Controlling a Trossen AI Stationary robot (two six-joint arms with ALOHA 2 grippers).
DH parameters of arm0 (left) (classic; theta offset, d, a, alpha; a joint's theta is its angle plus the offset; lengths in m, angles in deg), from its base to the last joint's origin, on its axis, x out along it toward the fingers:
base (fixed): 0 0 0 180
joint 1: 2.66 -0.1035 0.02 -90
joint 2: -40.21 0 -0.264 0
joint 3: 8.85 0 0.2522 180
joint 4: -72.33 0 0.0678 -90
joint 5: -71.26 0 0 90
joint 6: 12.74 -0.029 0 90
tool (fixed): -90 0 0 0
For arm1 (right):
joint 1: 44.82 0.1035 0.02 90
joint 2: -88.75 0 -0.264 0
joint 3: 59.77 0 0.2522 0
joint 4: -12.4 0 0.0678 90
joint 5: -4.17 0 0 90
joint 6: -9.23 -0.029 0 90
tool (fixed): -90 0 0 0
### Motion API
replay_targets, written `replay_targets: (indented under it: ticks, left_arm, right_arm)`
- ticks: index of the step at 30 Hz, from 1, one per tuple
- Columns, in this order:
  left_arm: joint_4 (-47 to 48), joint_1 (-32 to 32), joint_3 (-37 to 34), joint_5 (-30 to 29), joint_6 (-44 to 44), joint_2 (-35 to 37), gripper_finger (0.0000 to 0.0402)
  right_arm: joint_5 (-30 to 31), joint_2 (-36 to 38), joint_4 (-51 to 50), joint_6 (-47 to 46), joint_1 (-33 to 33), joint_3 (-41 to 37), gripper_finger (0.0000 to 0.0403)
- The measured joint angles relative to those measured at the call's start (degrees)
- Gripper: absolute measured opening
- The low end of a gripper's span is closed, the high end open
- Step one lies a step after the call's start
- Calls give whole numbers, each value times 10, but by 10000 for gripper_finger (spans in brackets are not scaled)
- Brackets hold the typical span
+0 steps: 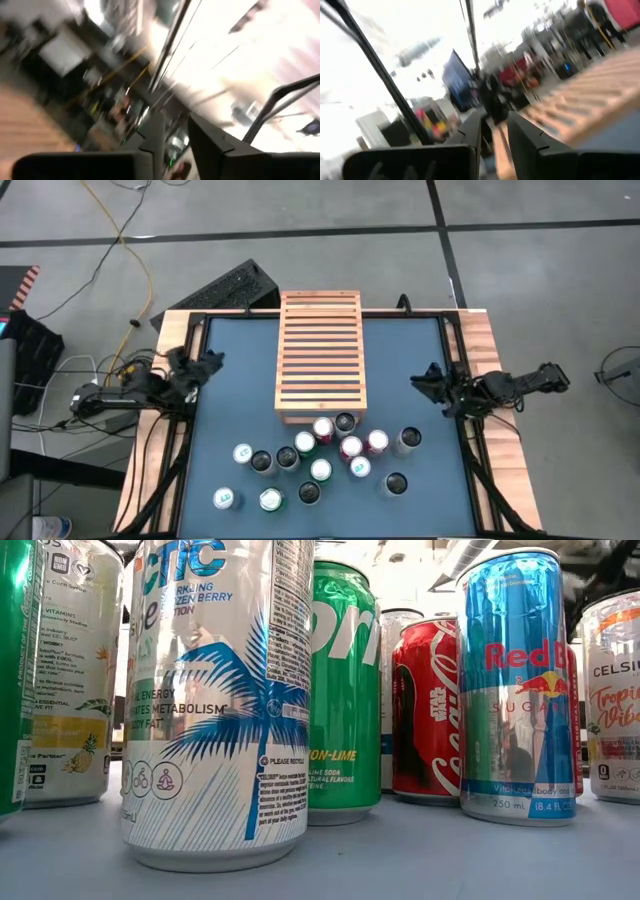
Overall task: Place canned beverage on shelf
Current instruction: Put the top right white yellow soda can on the shelf
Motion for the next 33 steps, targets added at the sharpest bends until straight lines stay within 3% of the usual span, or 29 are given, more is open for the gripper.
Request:
replay_targets:
  ticks: [6, 9, 12, 16, 22, 26, 29, 33]
  left_arm:
    - [-44, 0, 27, -9, -54, -2, 130]
    - [-44, 0, 62, 17, -55, -21, 147]
    - [-21, 0, 112, 37, -65, -55, 158]
    - [-3, 0, 182, 46, -82, -121, 162]
    - [11, 0, 282, 48, -121, -215, 162]
    - [55, 0, 339, 62, -126, -258, 162]
    - [120, 0, 380, 83, -119, -281, 162]
    - [212, 0, 429, 91, -119, -307, 162]
  right_arm:
    - [-1, 0, 131, -1, -2, 0, 87]
    - [-1, 0, 159, -15, -2, 0, 87]
    - [14, 1, 165, -62, -2, 0, 87]
    - [72, 1, 164, -61, -3, 0, 87]
    - [87, 1, 165, -42, -8, 4, 87]
    - [85, 1, 194, -46, -23, 46, 87]
    - [47, 0, 186, -10, -29, 104, 87]
    - [4, -21, 43, 76, -23, 228, 87]
